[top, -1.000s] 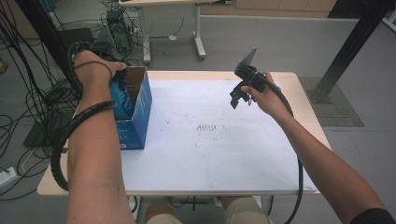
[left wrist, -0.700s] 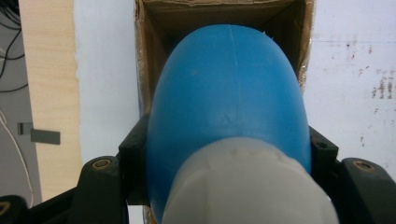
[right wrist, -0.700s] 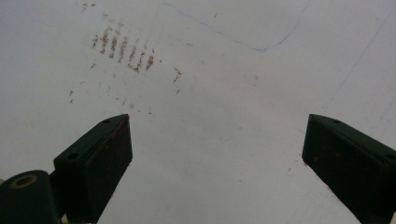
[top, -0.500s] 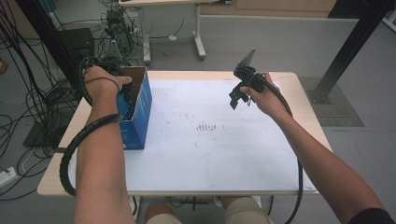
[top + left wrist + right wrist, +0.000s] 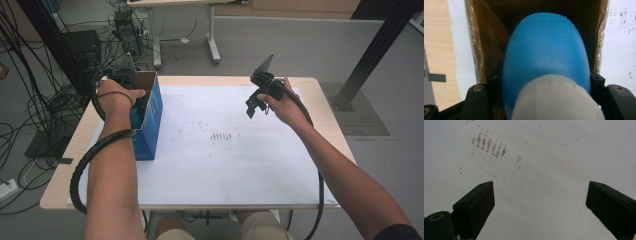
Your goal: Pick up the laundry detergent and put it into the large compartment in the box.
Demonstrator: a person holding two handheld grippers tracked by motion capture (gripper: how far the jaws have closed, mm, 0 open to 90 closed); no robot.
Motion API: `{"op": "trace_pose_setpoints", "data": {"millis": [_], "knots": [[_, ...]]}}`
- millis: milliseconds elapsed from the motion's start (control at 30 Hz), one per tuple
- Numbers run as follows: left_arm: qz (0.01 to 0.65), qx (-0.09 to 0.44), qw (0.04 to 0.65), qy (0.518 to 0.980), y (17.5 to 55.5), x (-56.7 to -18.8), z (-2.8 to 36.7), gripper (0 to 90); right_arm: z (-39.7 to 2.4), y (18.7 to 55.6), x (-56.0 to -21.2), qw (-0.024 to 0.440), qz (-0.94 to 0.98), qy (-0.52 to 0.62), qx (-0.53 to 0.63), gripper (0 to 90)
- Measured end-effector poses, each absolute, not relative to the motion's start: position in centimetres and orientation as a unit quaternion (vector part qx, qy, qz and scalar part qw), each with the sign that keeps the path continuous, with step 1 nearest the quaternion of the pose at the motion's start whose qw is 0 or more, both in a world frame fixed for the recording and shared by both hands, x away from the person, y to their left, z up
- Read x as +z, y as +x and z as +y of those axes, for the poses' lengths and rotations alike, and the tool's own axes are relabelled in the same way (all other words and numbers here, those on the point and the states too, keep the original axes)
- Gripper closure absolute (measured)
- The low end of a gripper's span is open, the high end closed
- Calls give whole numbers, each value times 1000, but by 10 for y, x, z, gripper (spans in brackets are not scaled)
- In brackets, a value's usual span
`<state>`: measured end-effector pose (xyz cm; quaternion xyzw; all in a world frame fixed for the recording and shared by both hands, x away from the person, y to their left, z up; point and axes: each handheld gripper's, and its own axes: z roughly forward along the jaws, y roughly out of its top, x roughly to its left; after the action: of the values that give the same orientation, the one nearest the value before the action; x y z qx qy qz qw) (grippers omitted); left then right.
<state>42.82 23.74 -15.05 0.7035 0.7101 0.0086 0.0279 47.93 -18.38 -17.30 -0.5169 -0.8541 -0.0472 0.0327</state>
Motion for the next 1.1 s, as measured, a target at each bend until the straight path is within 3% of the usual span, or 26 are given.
{"op": "trace_pose_setpoints", "data": {"millis": [1100], "knots": [[699,4,22,715,423,-170,241,375,-184,477,-172,30,-853,-519,-49,86]]}}
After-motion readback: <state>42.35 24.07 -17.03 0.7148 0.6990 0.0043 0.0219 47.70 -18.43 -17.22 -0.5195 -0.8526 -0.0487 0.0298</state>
